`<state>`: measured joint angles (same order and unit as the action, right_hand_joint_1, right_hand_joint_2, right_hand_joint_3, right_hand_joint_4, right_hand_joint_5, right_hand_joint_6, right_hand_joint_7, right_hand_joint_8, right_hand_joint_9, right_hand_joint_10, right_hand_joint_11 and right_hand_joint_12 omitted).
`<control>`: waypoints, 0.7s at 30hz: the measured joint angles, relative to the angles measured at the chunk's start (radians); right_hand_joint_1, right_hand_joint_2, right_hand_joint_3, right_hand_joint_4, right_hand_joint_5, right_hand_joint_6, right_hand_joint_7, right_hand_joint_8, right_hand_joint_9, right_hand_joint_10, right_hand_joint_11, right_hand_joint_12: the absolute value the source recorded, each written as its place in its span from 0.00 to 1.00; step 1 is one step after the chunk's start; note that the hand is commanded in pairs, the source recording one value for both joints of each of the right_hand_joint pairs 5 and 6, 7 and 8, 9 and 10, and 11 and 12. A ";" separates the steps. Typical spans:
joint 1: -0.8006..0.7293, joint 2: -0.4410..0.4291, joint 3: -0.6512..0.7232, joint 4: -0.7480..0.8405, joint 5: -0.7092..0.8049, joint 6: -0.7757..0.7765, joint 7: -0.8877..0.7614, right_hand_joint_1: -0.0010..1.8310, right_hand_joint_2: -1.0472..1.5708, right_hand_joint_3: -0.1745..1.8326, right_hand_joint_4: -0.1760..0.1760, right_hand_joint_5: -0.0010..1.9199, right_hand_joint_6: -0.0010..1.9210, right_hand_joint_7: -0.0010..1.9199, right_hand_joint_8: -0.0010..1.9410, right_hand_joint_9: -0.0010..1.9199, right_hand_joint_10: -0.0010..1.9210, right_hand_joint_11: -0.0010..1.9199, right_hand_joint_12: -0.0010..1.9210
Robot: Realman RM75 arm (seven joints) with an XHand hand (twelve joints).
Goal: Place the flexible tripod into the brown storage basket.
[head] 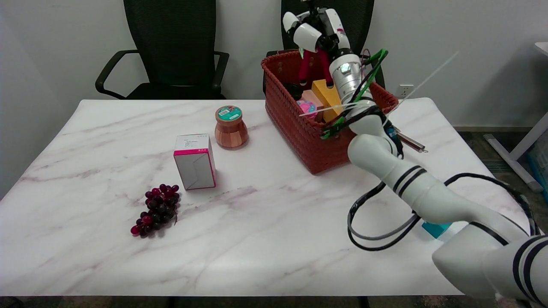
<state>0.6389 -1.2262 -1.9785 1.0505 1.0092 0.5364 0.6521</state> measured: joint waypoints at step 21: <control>0.214 0.014 -0.047 -0.478 0.002 -0.141 -0.140 0.58 0.58 0.59 0.50 0.13 0.13 0.54 0.54 0.57 0.57 0.61 0.61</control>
<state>0.8530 -1.2123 -2.0251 0.5722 1.0110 0.3955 0.5120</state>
